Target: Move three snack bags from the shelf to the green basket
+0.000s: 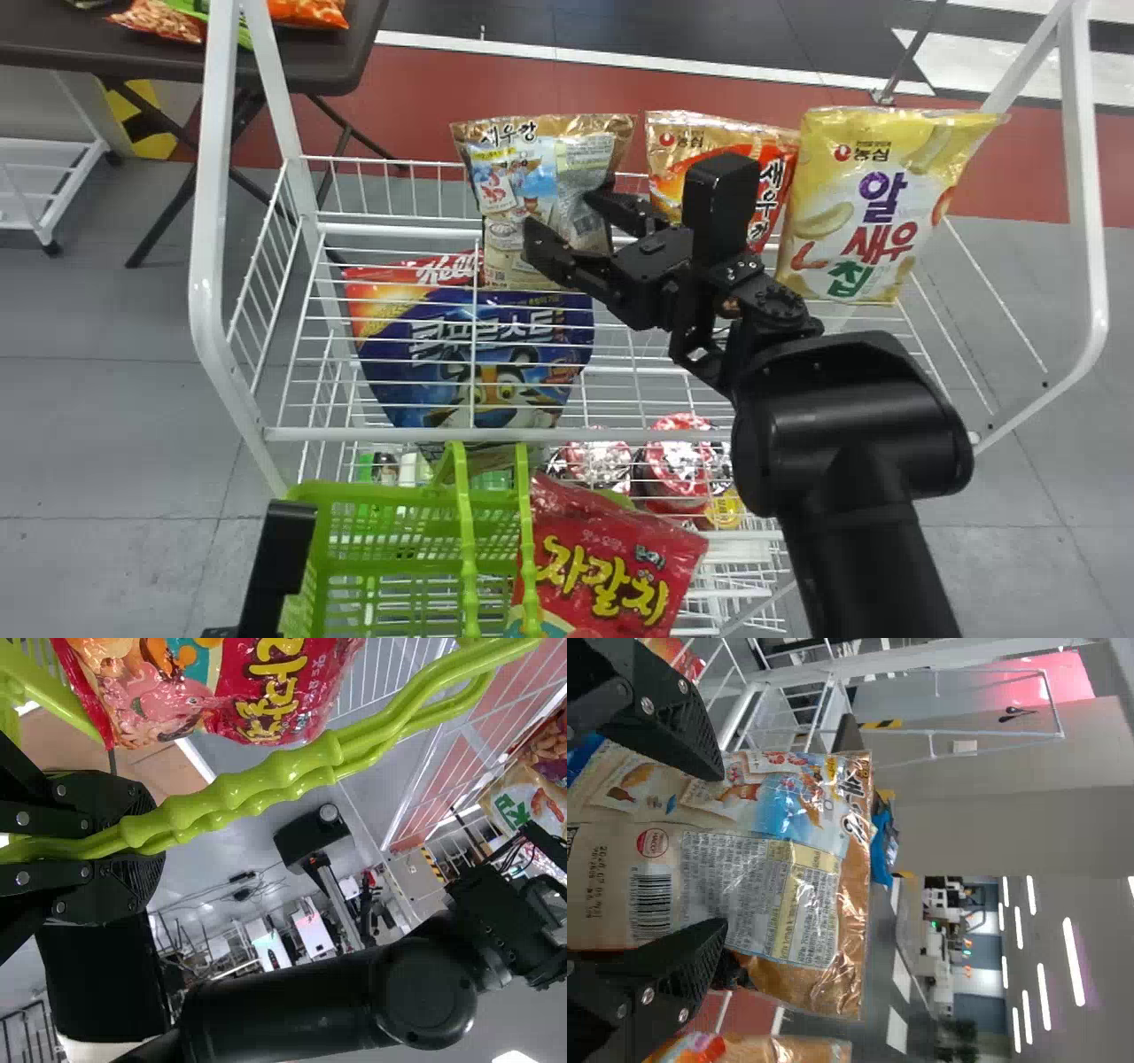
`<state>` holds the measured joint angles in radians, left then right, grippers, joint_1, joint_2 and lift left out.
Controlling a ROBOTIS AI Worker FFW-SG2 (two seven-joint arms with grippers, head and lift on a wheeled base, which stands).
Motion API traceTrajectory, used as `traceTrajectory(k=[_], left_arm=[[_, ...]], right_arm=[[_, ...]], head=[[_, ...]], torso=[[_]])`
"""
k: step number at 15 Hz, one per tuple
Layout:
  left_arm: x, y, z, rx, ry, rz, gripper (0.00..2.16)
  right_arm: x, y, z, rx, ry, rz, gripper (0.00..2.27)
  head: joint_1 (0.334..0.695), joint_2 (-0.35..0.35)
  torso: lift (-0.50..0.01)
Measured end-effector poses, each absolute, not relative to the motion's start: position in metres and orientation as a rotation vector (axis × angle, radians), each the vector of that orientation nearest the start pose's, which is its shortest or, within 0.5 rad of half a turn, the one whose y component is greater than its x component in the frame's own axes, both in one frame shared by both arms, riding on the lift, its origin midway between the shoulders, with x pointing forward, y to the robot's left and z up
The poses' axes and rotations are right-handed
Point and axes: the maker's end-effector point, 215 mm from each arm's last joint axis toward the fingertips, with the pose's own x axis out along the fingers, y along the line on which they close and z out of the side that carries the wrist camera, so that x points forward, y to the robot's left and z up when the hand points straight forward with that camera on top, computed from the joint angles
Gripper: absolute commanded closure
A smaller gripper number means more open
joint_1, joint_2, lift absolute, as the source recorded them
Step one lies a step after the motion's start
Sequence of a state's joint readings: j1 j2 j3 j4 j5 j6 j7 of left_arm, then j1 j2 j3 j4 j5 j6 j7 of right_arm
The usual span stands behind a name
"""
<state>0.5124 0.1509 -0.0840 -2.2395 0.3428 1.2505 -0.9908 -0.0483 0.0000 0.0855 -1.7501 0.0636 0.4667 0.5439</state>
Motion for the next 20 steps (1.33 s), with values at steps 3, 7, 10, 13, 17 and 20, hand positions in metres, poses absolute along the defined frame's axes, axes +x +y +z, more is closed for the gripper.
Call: traceTrajectory(k=[3, 7, 10, 13, 17, 20], left_arm=[[0.192, -0.001, -0.417, -0.678, 0.988, -1.192, 1.82], [0.191, -0.002, -0.416, -0.680, 0.987, -1.194, 1.82], [0.190, -0.002, -0.415, -0.678, 0.988, -1.193, 1.82], [0.192, -0.002, -0.416, -0.670, 0.987, -1.187, 1.82], [0.196, -0.003, -0.416, -0.665, 0.985, -1.179, 1.82], [0.198, -0.003, -0.417, -0.659, 0.996, -1.172, 1.82]], right_arm=[[0.558, -0.070, -0.358, 0.023, 0.293, 0.645, 2.24], [0.536, -0.068, -0.340, 0.043, 0.266, 0.679, 2.24], [0.510, -0.074, -0.312, 0.079, 0.230, 0.692, 2.24], [0.477, -0.101, -0.285, 0.104, 0.230, 0.659, 2.24], [0.412, -0.147, -0.280, 0.207, 0.388, 0.659, 2.24], [0.353, -0.178, -0.285, 0.332, 0.514, 0.651, 2.24]], head=[[0.695, -0.110], [0.695, -0.109], [0.695, -0.124], [0.695, -0.158], [0.695, -0.271], [0.695, -0.350]], torso=[[-0.047], [-0.047], [-0.047], [-0.047], [-0.047], [-0.047]])
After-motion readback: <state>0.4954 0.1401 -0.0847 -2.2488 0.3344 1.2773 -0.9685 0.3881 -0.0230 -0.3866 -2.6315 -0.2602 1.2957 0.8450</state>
